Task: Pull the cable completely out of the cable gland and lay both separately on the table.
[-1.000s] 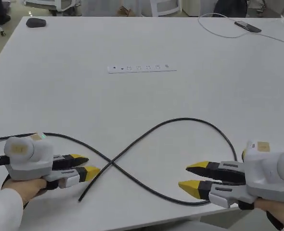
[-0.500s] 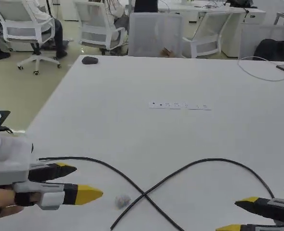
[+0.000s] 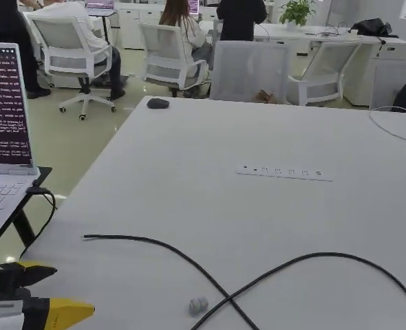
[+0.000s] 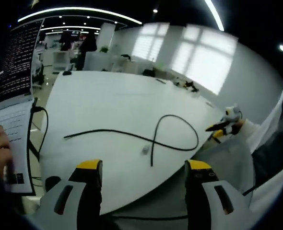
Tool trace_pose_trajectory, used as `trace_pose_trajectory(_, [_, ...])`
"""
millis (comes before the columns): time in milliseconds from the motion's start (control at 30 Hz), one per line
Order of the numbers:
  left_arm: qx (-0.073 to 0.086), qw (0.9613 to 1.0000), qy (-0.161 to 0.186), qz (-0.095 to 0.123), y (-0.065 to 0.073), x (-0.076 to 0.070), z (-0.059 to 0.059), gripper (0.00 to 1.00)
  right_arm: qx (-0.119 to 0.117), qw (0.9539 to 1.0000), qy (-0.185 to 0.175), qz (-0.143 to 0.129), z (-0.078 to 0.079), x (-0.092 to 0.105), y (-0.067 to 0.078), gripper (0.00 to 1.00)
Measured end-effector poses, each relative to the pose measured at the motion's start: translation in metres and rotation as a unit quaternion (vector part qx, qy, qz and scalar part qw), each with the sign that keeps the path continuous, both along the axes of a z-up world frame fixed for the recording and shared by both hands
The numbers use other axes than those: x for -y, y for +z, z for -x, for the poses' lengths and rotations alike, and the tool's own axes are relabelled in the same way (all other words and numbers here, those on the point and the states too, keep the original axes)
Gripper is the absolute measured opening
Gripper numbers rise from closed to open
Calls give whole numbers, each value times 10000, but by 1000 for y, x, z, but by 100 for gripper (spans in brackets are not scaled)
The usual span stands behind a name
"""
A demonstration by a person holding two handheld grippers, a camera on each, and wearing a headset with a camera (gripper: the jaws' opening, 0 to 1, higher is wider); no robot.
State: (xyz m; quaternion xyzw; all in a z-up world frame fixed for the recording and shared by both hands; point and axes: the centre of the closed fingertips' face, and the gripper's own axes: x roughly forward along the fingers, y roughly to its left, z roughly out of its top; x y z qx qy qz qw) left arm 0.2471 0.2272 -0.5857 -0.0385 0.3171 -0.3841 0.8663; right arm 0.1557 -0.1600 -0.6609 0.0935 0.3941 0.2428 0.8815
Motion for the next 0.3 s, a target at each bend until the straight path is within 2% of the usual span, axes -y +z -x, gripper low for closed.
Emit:
trace_pose_trajectory(33, [5,10000,14,-15,-1,-1,2,70,-40,10000,-44,-59,0,-1,-2,63])
trace_pose_trajectory(133, [-148,9998,126,26,-9,-4,8,69,-126,9998,-92,-81,-1,-5,-4,61])
trace_pose_trajectory(300, [-227,9996,120,111,-11,0,15,67,-209,9998,-10,-62,-2,-10,-7,57])
